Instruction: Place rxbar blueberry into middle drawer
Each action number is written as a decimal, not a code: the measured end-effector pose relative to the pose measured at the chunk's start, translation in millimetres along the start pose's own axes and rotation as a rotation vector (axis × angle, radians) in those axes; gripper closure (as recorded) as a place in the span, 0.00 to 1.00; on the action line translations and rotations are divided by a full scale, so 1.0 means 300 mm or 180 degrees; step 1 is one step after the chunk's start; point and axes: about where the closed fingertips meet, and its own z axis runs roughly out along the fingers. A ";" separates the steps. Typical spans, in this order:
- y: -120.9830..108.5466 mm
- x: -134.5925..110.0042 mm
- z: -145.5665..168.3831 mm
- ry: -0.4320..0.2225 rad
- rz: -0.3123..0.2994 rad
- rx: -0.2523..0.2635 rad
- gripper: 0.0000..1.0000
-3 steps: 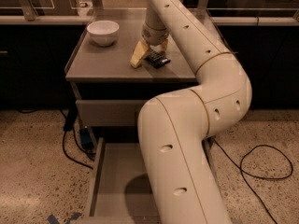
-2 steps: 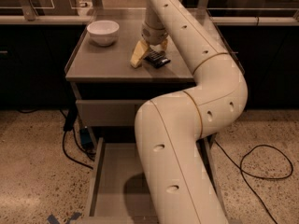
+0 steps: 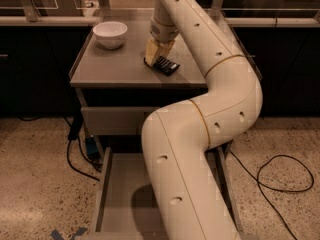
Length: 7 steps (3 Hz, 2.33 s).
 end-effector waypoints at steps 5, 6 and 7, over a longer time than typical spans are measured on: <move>0.278 -0.054 -0.499 -0.0427 -0.0744 0.0030 1.00; 0.299 -0.028 -0.557 -0.0487 -0.0791 0.0100 1.00; 0.299 -0.028 -0.557 -0.0488 -0.0792 0.0099 1.00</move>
Offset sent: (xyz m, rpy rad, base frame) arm -0.1225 0.0185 0.0604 -0.0231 -0.0529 0.0876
